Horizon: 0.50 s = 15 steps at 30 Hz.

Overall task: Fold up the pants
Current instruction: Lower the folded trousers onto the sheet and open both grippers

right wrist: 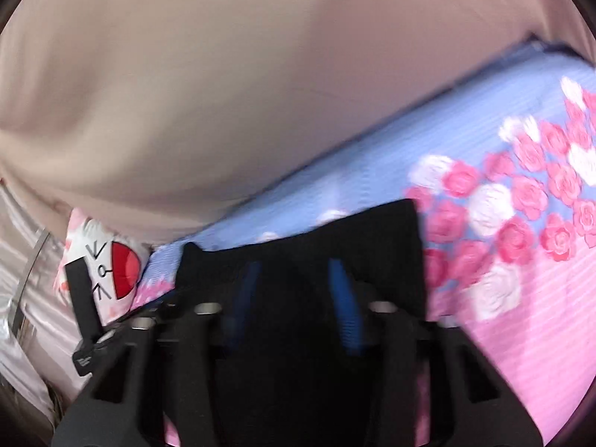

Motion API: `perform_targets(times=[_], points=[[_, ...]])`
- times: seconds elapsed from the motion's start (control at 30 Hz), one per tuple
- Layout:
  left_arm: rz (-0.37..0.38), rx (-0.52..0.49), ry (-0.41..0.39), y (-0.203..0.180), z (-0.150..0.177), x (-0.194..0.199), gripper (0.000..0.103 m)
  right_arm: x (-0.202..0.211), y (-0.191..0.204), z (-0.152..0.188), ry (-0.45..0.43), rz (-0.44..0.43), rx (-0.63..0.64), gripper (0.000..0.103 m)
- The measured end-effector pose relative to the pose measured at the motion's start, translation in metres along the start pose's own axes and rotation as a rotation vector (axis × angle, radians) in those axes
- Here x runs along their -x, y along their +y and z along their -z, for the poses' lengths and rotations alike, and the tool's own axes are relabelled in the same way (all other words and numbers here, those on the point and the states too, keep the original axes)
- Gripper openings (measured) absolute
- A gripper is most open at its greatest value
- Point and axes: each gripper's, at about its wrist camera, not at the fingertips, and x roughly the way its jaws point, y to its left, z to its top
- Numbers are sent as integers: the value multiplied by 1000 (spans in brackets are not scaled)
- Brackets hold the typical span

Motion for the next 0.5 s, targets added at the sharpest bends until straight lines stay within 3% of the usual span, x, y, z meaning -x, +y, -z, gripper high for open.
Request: perform_targets(times=[0.03, 0.1, 0.2, 0.27, 0.3, 0.4, 0.5], points=[[-21, -16, -18, -1, 3, -3, 65, -2, -10, 0, -3, -27, -28, 0], [-52, -18, -45, -1, 8, -6, 72, -1, -31, 2, 1, -127, -122, 0], [-42, 34, -23, 7, 3, -9, 79, 1, -27, -4, 7, -82, -94, 0], [-21, 65, -10, 10, -3, 0, 69, 24, -19, -4, -36, -72, -107, 2], [-32, 73, -15, 12, -4, 14, 52, 40, -10, -4, -69, -113, -100, 6], [-34, 92, -86, 14, -13, 43, 51, 52, 29, -12, -75, -121, 19, 6], [-97, 56, -29, 4, -35, 22, 51, 19, 34, -25, 25, -46, 55, 6]])
